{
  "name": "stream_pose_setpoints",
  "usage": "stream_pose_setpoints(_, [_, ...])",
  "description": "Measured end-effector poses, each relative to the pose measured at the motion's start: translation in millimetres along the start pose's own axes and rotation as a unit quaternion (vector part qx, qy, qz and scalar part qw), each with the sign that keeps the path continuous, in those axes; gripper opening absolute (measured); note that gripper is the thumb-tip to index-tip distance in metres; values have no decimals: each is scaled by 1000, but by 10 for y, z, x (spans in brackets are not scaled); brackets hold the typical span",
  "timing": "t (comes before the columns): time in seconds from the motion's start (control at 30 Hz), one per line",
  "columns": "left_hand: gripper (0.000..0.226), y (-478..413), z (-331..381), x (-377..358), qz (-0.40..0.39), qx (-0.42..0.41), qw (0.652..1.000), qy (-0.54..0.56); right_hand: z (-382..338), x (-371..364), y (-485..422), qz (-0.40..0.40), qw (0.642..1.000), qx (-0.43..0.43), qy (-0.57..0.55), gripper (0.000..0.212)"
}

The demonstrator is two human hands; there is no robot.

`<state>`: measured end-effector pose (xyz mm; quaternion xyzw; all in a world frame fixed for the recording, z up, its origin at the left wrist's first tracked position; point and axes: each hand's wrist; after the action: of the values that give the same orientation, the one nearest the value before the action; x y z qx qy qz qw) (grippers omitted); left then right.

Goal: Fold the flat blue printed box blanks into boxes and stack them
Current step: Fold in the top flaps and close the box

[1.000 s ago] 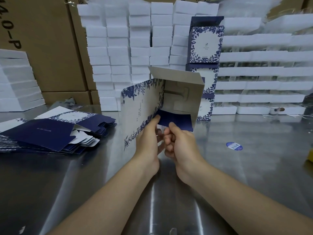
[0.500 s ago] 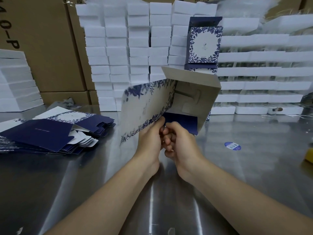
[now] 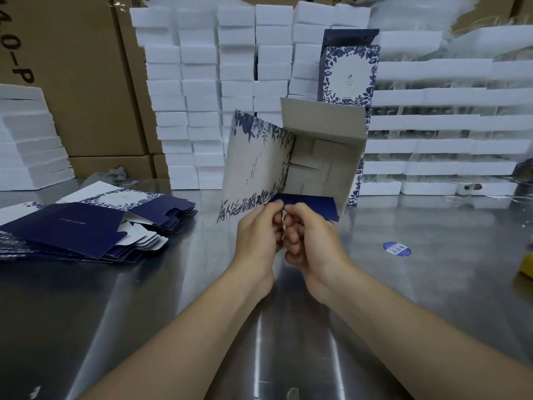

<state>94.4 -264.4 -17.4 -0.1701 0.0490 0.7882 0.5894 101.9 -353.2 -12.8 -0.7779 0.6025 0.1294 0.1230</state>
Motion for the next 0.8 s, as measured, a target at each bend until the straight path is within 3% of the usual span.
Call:
stream_pose_setpoints(0.33, [46, -15, -23, 18, 20, 37, 999, -10, -3, 19, -31, 11, 999, 3, -30, 31])
stream_pose_setpoints(0.63, [40, -50, -11, 65, 30, -6, 999, -26, 3, 43, -46, 23, 1000, -2, -9, 28])
stream_pose_setpoints(0.8, [41, -37, -20, 56, -16, 24, 999, -30, -14, 54, -66, 8, 1000, 11, -24, 33])
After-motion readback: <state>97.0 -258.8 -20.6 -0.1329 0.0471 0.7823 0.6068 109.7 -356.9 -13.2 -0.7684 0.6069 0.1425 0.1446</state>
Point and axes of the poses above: each hand's wrist, its own y-axis away from the middle knuckle, its own x-axis out of the back of the hand, z = x × y, and after that the axes turned 2 degrees about -z, right-handed
